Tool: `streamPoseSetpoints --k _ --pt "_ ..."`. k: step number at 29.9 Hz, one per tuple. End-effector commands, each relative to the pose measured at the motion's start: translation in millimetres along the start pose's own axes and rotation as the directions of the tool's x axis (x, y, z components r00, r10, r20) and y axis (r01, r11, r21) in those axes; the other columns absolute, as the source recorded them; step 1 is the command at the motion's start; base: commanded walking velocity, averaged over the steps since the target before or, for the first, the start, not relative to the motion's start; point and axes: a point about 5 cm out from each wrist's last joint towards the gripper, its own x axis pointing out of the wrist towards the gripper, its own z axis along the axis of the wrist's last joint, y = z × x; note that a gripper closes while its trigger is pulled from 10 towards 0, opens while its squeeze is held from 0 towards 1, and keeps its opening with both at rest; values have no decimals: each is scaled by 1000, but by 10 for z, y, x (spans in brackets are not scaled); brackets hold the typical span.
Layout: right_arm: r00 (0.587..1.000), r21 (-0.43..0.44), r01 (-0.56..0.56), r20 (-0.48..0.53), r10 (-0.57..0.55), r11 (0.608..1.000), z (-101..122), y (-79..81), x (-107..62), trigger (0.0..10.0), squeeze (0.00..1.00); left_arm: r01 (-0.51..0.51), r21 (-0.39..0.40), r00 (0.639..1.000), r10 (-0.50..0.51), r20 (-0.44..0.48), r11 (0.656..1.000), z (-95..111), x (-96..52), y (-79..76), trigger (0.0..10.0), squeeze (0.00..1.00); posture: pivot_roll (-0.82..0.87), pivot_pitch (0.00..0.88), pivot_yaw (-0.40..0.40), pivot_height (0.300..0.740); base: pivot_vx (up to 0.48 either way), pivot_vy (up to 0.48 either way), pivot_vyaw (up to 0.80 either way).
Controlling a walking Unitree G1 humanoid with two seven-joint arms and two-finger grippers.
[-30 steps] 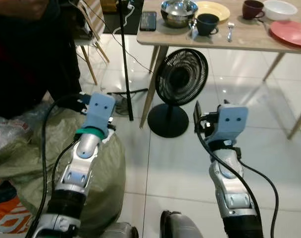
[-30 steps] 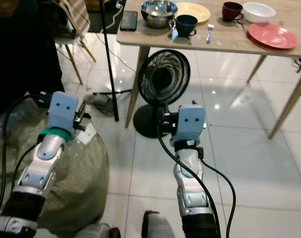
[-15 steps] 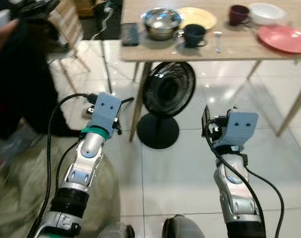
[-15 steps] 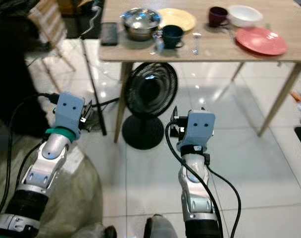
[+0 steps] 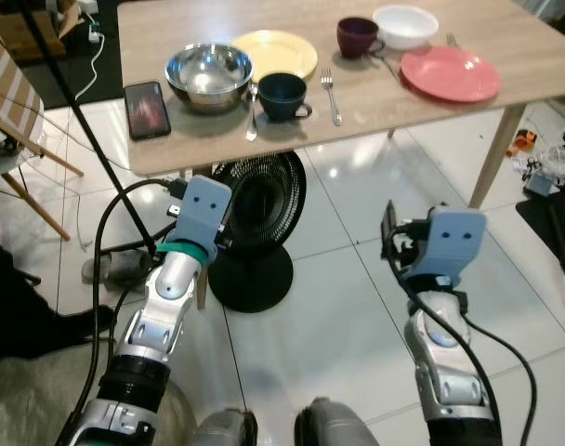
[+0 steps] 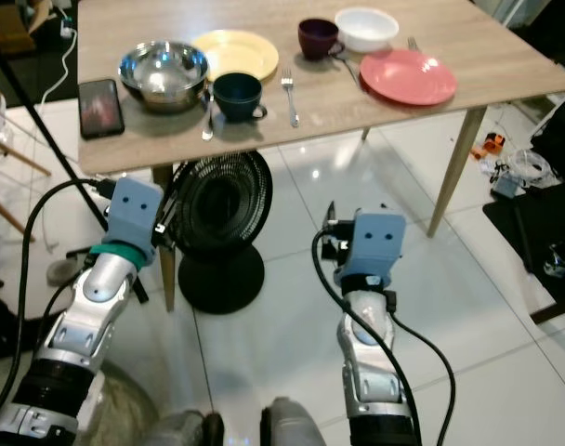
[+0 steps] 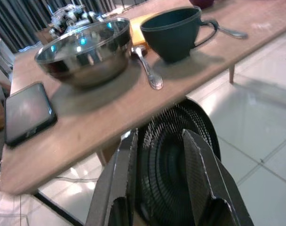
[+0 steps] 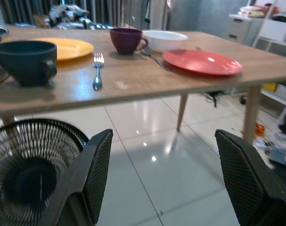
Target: Setting the table
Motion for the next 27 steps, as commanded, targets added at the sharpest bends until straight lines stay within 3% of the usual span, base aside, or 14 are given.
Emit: streamPoseSetpoints --k 1,9,11,13,16,19,22,24,26,27 --pt "1000 -9 -19 -1 19 1000 6 20 7 10000 0 5 -7 1000 -5 -15 1000 -43 -36 -31 10000 0 -6 28 54 740 480 0 0" --pt "998 -2 -55 14 55 998 49 79 27 10000 0 -11 23 1000 11 -1 1000 -30 -57 -11 10000 0 4 32 43 740 480 0 0" --pt "998 2 -62 17 62 998 57 89 29 10000 0 -16 66 1000 15 27 998 10 -65 3 10000 0 5 33 41 740 480 0 0" --pt "997 26 -71 31 70 997 104 96 38 10000 0 -43 182 990 17 140 982 213 -79 84 10000 0 7 36 38 740 349 0 0" --pt "997 26 -71 31 70 997 104 96 38 10000 0 -43 182 990 17 140 982 213 -79 84 10000 0 7 36 38 740 337 0 0" --pt "995 41 -83 56 81 996 186 114 65 10000 0 -68 230 977 18 214 971 426 -97 217 10000 0 15 39 35 740 300 0 0" --pt "994 44 -89 65 86 995 213 126 80 10000 0 -65 244 974 8 228 968 500 -100 278 10000 0 26 38 29 740 90 0 0" --pt "993 46 -97 71 94 994 228 142 93 10000 0 -44 254 974 -15 225 966 549 -94 342 10000 0 36 34 25 740 0 0 0" --pt "992 48 -110 72 106 993 231 169 107 10000 0 65 296 976 -122 180 953 598 -51 501 10000 0 48 34 23 740 0 0 0" --pt "992 48 -110 72 106 993 231 169 107 10000 0 65 296 976 -122 180 953 598 -51 501 10000 0 48 34 23 740 0 0 0"
